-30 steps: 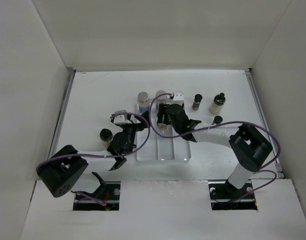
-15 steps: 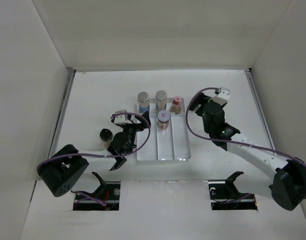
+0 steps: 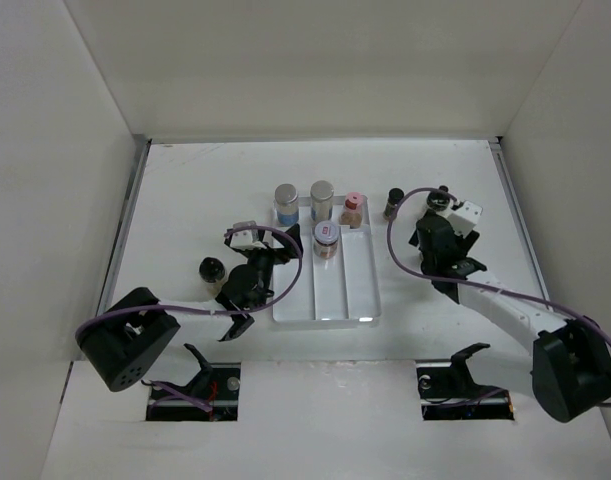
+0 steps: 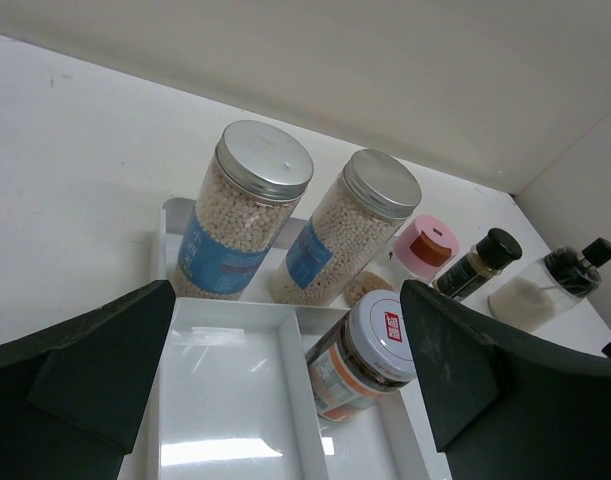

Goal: Organize the condiment bottles

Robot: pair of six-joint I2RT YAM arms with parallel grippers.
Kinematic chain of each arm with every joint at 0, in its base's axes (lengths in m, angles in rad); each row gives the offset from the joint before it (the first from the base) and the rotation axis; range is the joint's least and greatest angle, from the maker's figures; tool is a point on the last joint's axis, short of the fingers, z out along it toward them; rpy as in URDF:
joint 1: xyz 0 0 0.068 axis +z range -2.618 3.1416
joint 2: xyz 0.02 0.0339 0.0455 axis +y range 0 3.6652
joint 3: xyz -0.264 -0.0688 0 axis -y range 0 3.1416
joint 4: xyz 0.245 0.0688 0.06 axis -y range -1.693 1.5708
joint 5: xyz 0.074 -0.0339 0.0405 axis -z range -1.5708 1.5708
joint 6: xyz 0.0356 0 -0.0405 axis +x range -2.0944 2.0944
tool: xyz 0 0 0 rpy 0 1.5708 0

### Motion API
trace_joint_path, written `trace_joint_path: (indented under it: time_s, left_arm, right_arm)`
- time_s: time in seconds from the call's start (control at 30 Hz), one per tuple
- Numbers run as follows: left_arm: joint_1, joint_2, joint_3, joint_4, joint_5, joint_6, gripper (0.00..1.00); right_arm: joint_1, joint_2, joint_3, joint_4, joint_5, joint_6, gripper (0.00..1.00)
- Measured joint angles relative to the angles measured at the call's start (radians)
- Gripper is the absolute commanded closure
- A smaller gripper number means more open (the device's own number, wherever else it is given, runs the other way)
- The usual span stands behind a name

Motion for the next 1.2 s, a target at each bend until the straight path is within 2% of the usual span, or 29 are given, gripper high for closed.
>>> trace_joint_path:
  time_s: [0.13,0.33,0.43,0.6,0.73,0.83,1.0,1.2]
  left_arm:
    - [-0.003,0.000,0.000,0.000,0.000,0.000,0.00]
    - [-0.004,0.001,0.000,0.000,0.000,0.000,0.00]
    - [-0.004,0.002,0.000,0.000,0.000,0.000,0.00]
    - [-0.004,0.002,0.000,0.000,0.000,0.000,0.00]
    - [-0.003,0.003,0.000,0.000,0.000,-0.001,0.00]
    - [0.000,0.003,0.000,0.000,0.000,-0.001,0.00]
    - [0.006,0.003,0.000,0.000,-0.001,-0.002,0.00]
    - [0.011,0.003,0.000,0.000,-0.006,-0.003,0.00]
  right_arm:
    - [-0.034,0.040,0.000,0.024,-0.039,-0.001,0.31]
    - [-0.067,0.121,0.004,0.077,-0.082,-0.008,0.54]
    - [-0.069,0.130,0.013,0.094,-0.087,-0.015,0.60]
    - [-0.002,0.072,0.011,0.104,-0.052,-0.043,0.61]
    - [0.177,-0.054,0.009,0.114,-0.038,-0.064,0.62]
    - [0.320,-0.083,0.026,0.126,-0.042,-0.063,0.62]
    - [0.502,0.040,0.116,0.161,-0.072,-0.063,0.62]
    - [0.567,0.246,0.187,0.242,-0.116,-0.070,0.61]
